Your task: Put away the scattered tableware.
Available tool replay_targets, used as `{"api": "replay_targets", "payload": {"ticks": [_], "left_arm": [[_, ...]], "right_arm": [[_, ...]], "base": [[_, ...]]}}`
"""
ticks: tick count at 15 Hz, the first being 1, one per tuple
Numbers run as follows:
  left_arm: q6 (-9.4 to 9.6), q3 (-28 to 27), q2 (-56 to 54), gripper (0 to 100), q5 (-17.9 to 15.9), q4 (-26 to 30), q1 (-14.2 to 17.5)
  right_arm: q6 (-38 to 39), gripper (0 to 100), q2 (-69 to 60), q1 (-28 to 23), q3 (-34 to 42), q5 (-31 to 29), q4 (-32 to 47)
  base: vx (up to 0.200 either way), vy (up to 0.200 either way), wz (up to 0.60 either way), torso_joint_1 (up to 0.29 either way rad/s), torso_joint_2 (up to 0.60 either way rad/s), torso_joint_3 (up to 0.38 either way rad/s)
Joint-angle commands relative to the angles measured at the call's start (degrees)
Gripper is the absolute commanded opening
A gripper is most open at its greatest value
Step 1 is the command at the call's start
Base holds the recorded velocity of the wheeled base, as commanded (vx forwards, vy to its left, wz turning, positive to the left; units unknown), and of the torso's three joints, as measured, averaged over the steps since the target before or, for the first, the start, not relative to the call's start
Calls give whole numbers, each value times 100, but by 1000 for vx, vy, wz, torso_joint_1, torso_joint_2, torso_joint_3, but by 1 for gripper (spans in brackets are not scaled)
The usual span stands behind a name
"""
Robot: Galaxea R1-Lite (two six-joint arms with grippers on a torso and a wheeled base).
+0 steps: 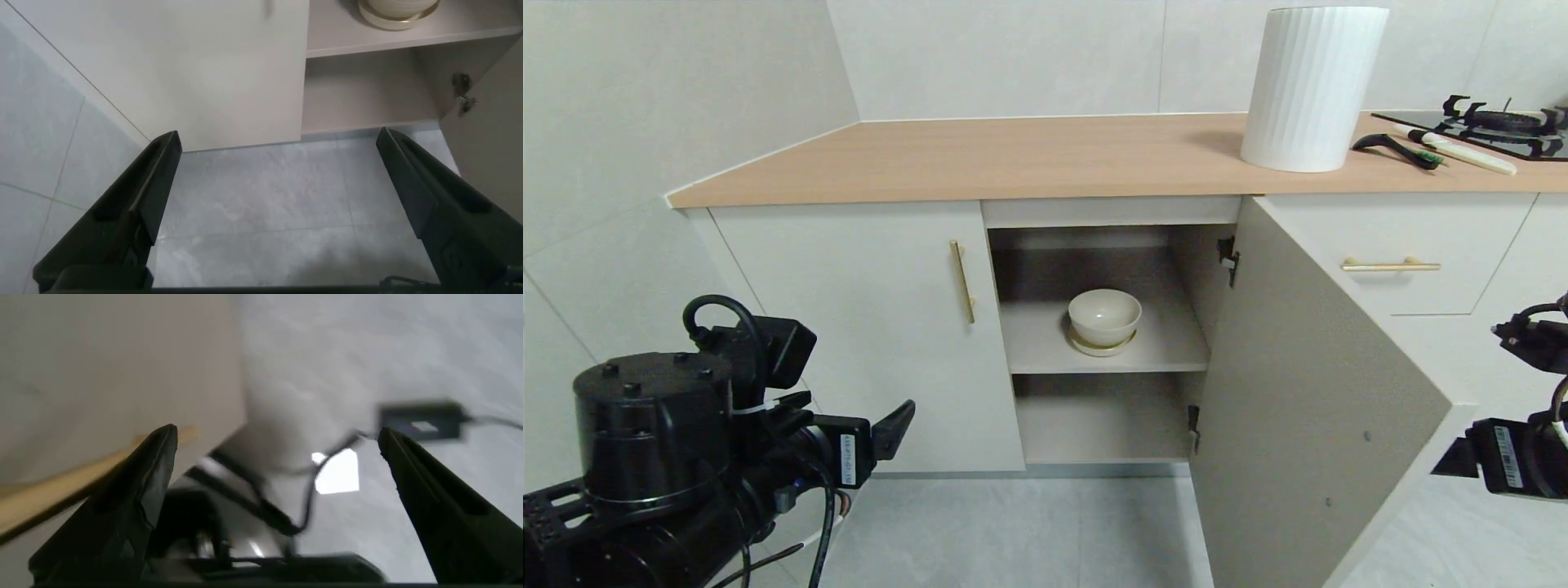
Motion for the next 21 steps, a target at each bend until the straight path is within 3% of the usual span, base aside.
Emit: {"api": "replay_targets", "payload": {"ticks": [1, 5, 8, 13, 18, 21], "left_arm": [[-2, 1, -3, 100, 4, -5, 1], [-2, 1, 5, 100, 4, -5, 1], [-2, 1, -30, 100, 4, -14, 1], [-2, 1, -56, 100, 4, -14, -8], [-2, 10, -39, 100, 4, 4, -43], [16, 71, -47, 100, 12, 13, -52]], "right_arm": [[86, 100, 34, 420, 198, 205, -318], [244, 100, 218, 1052, 989, 618, -1944], [666, 100, 939, 1527, 1473, 653, -3755], [1123, 100, 2037, 1562, 1903, 653, -5680], [1580, 100, 2433, 1562, 1973, 600, -6901], [1589, 100, 2442, 1562, 1973, 592, -6954]], "base": [[0, 0, 0, 0, 0, 0], [0, 0, 0, 0, 0, 0], [0, 0, 0, 0, 0, 0], [0, 0, 0, 0, 0, 0], [0, 0, 0, 0, 0, 0], [0, 0, 0, 0, 0, 0]]}}
